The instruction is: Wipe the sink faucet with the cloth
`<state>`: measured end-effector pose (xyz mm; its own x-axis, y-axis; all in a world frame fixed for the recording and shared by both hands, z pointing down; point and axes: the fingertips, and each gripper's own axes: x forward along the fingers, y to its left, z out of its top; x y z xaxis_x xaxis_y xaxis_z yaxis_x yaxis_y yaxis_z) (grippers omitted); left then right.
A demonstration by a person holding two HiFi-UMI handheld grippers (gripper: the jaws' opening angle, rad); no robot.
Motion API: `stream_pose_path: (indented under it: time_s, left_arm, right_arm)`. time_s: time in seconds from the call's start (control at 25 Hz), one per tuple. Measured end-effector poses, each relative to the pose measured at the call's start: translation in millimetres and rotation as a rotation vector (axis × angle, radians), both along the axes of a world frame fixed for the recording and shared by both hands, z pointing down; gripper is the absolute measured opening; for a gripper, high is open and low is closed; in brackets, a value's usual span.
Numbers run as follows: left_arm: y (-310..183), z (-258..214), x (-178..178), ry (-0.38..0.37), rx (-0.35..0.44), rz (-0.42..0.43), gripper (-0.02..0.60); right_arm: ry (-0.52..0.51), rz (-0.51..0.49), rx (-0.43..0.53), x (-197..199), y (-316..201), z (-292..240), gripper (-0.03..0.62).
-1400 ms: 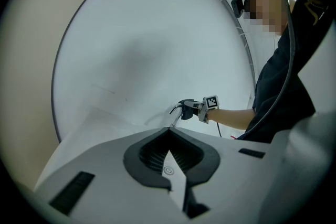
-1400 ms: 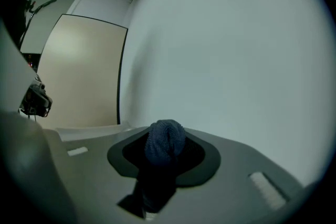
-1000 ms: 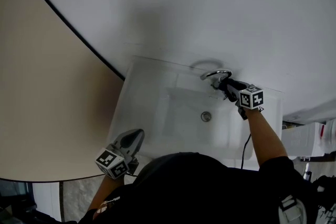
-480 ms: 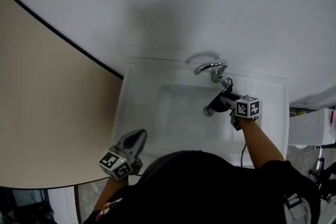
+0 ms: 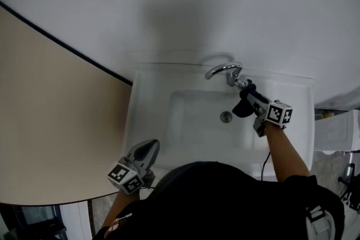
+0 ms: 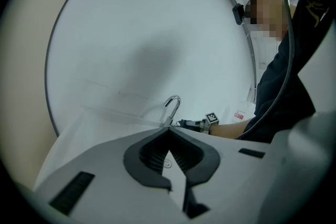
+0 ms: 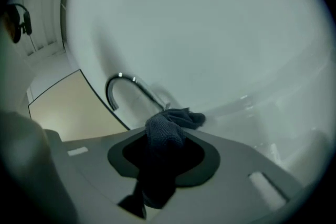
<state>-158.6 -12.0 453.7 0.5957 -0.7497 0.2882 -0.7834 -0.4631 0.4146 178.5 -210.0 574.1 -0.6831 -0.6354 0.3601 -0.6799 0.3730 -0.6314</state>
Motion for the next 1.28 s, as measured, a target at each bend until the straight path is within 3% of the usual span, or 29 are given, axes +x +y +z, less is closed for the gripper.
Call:
stream_pose_path:
  time_s: [0.08,0.16,0.32,0.4,0.64,0.8,1.0,1.12,1.28]
  left_arm:
    - [-1,2,-3,0.002,-0.004,0.001,0.0]
    - [-1,6,-4,0.004,-0.014,0.004,0.0]
    - [-3,7,8,-0.004,-0.01,0.024,0.0]
    - [-2,4,12,-0.008,-0.006,0.033,0.0]
    - [6,16,-1,-0.013,-0.038,-0.002,0.0]
    - [-6,10,-1,0.006,-0.011,-0.004,0.0]
    - [-8,8,-4,-0.017,-0.011,0.001,0.0]
    - [-3,8,-5,-0.025,-0.021,-0.009,0.0]
    - [0,9,-1,-0.022,-0.031,-0.007,0.0]
  right_arm:
    - [0.01,0.054,0.044,29,-25,-17,0.105]
    - [0.052,0.035,0.026,32,-51,-14,0.106]
    - [0.222,-0.174,-0.086,-14,-75,26,0.106]
    - [0.29,-0.212,-0.098,-25,-78,32,0.1]
    - [0.365,-0.141,0.076,-41,-50,17,0.098]
    - [0.292,-0.162,0.066,-44,-38,12,0.097]
    - [0.462,-0.208,0.028,-20,-79,32,0.097]
    - [0.413,-0.251,-0.071,-20,-96,43,0.095]
    - [0.269,-0.202,-0.222,-13,-102,61,0.095]
